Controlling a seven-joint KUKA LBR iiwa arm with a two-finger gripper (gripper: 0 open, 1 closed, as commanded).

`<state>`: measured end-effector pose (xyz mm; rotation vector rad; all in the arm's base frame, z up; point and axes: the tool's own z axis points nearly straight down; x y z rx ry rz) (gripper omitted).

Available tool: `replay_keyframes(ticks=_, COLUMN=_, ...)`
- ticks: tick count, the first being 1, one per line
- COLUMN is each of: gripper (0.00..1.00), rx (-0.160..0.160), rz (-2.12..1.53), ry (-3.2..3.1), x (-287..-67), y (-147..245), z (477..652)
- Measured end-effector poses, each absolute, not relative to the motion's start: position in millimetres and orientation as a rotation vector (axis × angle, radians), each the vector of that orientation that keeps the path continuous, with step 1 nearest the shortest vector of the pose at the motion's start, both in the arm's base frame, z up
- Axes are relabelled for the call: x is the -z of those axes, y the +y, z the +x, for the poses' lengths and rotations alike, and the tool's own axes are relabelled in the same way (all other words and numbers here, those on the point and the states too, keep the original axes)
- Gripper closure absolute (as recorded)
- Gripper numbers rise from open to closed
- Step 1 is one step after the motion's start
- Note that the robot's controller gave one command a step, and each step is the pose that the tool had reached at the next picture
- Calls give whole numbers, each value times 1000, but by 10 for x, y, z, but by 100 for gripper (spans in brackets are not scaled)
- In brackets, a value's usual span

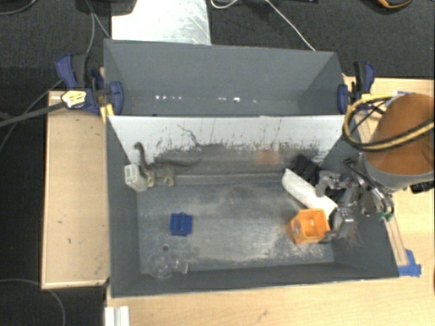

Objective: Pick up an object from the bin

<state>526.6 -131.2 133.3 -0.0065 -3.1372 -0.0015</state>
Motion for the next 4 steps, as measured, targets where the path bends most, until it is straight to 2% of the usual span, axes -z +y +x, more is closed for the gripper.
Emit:
replay_keyframes(ticks=1, gripper=0, rx=-1, rz=4, ry=-3144, x=-1378, y=-1305, z=5282)
replay_keyframes(ticks=2, gripper=100, rx=6, rz=531, ry=-3093, x=-745, y=-1127, z=5264)
replay_keyframes(ticks=3, gripper=100, rx=5, rz=534, ry=-3093, x=-745, y=-1126, z=5264)
replay_keyframes(ticks=4, gripper=100, rx=-4, rz=547, ry=-3094, x=-754, y=-1031, z=5354)
